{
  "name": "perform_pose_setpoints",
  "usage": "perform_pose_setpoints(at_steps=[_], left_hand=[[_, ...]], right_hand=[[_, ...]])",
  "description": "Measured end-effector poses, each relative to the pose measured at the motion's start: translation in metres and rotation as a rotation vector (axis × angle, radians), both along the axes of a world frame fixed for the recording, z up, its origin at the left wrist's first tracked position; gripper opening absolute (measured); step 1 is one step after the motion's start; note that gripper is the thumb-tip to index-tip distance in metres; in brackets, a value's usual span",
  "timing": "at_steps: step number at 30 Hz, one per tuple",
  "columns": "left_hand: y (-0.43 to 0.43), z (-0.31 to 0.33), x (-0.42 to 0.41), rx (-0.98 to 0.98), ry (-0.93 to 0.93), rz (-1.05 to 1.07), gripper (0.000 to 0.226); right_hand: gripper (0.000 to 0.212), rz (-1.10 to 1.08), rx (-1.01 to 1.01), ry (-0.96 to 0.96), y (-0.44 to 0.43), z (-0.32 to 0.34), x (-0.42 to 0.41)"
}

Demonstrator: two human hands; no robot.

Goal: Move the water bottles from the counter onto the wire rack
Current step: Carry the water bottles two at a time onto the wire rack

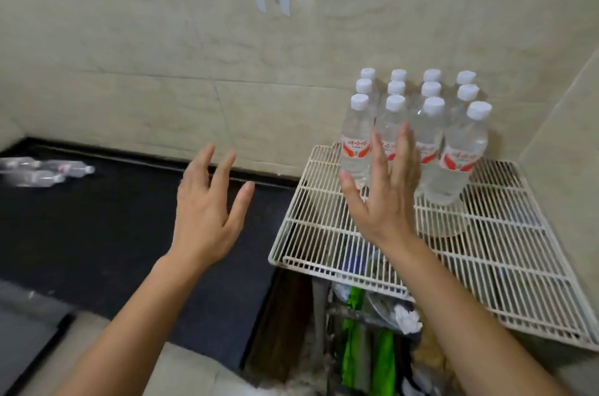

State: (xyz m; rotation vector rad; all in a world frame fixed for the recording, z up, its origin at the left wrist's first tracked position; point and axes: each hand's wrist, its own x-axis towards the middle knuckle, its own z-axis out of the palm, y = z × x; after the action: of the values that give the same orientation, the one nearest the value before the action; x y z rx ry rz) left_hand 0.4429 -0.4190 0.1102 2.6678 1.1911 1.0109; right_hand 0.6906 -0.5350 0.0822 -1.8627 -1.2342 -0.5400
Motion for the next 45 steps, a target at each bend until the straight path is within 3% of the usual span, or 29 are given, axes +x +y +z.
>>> perform_pose_setpoints(at_steps=[11,24,34,45], left_hand=[[0.018,0.022,-0.218,0.109,-0.051,0.324,0.061],[0.136,0.001,-0.51,0.085,0.034,0.545,0.062],[0.27,-0.044,-0.588,-0.027,0.026,0.595,0.063],[0.495,-0.039,-0.636,-0.1,0.219,0.634,0.066]], right_hand=[[0.07,0.357,-0.129,-0.069,0.079,0.012,-0.208],[0.065,0.583,-0.188,-0.122,0.269,-0.005,-0.509],[0.062,0.674,-0.295,-0.195,0.418,-0.049,-0.594],[0.063,0.722,-0.346,-0.135,0.659,-0.066,-0.638]])
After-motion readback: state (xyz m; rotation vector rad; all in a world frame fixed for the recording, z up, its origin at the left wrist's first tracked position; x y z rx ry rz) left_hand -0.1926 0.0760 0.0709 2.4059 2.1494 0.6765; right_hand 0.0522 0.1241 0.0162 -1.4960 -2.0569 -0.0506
